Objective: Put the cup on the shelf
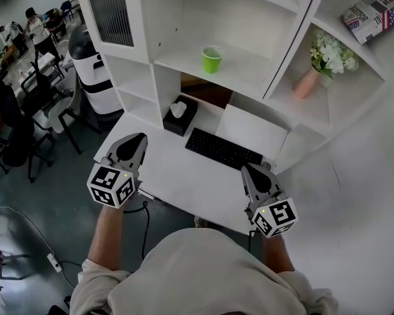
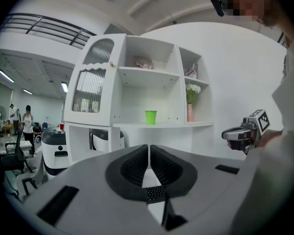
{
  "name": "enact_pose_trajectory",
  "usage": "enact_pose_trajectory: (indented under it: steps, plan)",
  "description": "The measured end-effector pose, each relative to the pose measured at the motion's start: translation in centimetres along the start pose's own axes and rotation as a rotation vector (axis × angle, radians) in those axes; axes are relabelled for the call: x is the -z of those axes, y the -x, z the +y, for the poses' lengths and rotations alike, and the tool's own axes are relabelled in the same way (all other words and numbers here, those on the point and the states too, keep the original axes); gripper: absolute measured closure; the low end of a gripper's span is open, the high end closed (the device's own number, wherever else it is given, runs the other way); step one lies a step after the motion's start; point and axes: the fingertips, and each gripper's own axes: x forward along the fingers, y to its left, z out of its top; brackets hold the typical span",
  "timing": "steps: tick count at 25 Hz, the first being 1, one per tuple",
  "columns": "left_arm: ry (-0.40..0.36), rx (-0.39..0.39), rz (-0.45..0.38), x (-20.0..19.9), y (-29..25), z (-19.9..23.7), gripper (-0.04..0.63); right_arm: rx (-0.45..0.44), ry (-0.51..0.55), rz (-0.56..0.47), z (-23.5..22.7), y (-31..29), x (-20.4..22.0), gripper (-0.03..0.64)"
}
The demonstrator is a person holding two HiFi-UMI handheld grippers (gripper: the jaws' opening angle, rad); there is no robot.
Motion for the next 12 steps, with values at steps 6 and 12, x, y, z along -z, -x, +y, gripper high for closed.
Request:
enact_pose_trajectory:
  steps: [6,12]
  plan:
    - [-0.006,0.0,0.013,1.1,0.6,-0.3,0.58,-0.004,0.006,0.002,0.3,0.0,0.1,0.614]
    - [-0.008,-0.006,0.02,1.3,0.7,-0.2,0.58,-0.008,0.008,0.001,0.5,-0.1,-0.1,0.614]
